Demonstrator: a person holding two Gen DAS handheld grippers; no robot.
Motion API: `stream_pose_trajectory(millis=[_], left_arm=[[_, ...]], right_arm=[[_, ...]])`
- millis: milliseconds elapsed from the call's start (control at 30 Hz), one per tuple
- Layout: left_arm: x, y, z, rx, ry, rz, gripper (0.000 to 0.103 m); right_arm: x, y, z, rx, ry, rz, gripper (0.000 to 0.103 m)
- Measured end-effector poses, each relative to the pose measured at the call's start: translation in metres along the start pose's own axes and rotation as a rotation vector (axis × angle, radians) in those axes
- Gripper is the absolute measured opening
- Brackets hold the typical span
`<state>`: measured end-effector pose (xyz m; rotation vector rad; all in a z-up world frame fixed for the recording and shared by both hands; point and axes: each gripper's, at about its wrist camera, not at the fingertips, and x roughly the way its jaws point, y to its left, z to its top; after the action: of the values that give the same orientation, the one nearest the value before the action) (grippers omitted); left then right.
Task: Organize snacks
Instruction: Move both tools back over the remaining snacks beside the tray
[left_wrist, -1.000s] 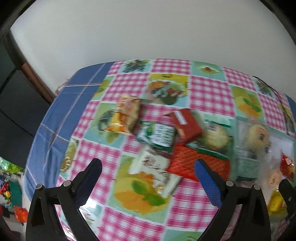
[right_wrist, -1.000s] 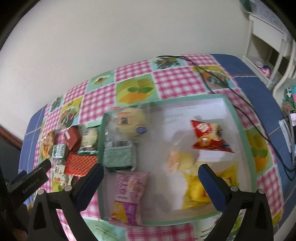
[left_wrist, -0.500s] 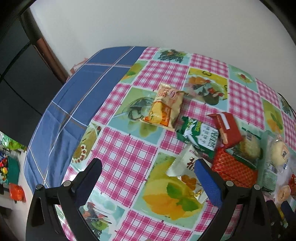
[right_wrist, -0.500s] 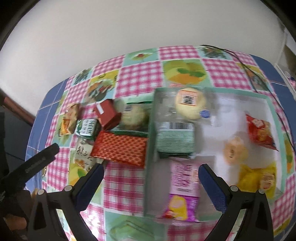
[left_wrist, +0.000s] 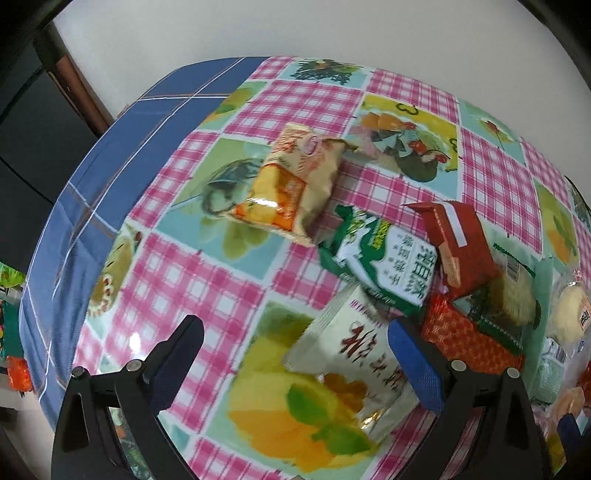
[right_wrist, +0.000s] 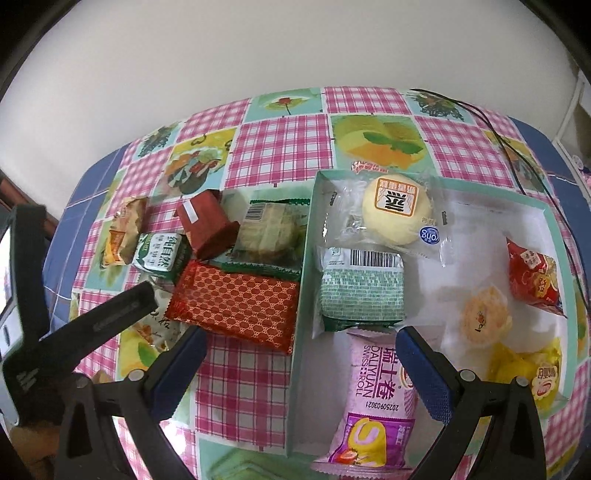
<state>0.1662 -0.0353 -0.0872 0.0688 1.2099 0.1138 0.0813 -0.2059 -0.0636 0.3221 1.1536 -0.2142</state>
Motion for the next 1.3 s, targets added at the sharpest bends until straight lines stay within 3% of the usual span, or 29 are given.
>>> stream_pose_trajectory(millis=[200,633,900,1300], left_arm=[[0.008,-0.009,0.005,-0.007,-0.013,-0.022,0.100],[0.017,-0.003,-0.006,0.046,0.086,0.022,0.100],[0.014,0.026,-0.015,0.031,0.105,0.062,0.100],[-0.001,0.107,-0.014,-0.157,0.098,0.066,0.100]], right_arm=[[0.002,0.000,0.001,-0.003,0.000,-0.004,0.103],[0.003,0.000,0.001,0.002,0.002,-0.009,0.103],[0.004,0.009,0.000,-0.017,0.000,0.026,0.103],[0.009,0.049,0.008,-0.146,-0.008,0.088,0.103]])
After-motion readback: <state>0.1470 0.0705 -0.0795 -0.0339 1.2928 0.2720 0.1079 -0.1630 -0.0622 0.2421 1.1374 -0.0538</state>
